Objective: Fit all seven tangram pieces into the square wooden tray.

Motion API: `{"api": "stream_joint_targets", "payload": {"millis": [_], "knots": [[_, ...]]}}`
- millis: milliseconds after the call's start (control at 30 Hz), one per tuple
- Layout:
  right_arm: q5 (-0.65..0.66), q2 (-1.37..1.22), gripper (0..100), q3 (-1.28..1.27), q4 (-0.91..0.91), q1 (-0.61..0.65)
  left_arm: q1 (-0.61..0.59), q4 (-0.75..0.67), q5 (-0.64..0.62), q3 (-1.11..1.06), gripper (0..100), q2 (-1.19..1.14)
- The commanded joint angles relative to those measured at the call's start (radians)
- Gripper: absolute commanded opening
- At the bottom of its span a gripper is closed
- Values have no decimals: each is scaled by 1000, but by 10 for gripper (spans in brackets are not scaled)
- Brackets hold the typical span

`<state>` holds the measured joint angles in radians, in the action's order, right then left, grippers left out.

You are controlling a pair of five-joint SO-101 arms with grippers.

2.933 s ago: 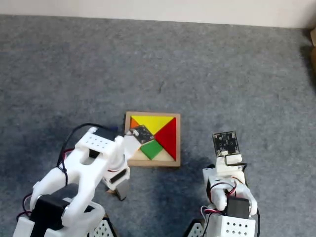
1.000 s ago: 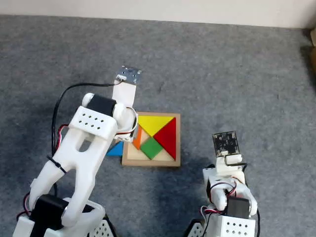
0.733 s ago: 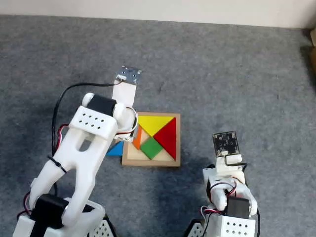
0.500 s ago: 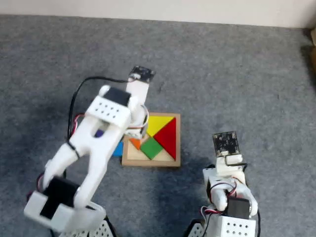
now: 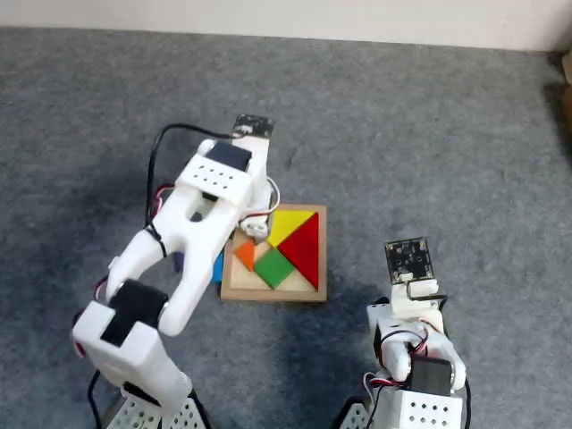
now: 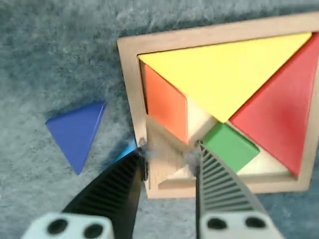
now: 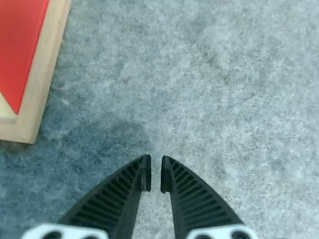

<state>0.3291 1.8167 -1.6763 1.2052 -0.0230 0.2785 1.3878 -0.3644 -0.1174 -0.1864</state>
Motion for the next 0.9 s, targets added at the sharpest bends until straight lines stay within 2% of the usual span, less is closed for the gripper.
{"api": "stream_joint_targets", "payload": {"millis": [0,100,267,500,700,867], "knots": [[9,12,48,-88,2,-13,18,2,-37,93,39,-41],[9,12,48,-88,2,-13,21,3,-40,148,44,-120],[9,12,48,-88,2,-13,24,11,-40,211,137,-203],[9,12,48,-88,2,-13,22,51,-41,228,262,-205],[9,12,48,-88,2,-13,22,130,-41,280,277,-205],[9,12,48,-88,2,-13,25,132,-41,272,277,-217]]}}
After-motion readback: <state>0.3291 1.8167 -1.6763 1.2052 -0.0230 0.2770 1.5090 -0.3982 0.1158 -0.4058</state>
